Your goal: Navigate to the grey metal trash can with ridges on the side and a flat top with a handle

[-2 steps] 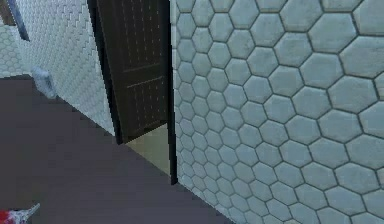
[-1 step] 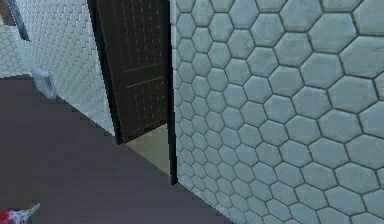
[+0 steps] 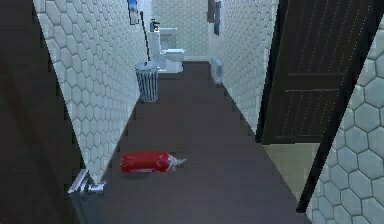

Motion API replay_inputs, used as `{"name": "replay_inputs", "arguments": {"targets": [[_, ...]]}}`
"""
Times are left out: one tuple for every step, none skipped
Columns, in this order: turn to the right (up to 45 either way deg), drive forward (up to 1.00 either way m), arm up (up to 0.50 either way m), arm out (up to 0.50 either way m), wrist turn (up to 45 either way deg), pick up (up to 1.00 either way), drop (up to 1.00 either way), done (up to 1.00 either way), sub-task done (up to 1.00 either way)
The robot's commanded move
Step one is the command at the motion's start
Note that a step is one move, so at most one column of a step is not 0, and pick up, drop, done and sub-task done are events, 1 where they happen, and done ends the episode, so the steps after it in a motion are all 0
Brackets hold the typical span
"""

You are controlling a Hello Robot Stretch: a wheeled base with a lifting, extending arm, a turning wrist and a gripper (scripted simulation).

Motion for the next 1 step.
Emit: {"name": "replay_inputs", "arguments": {"targets": [[9.0,0.0,0.0,0.0,0.0,0.0,0.0,0.0,0.0]]}}
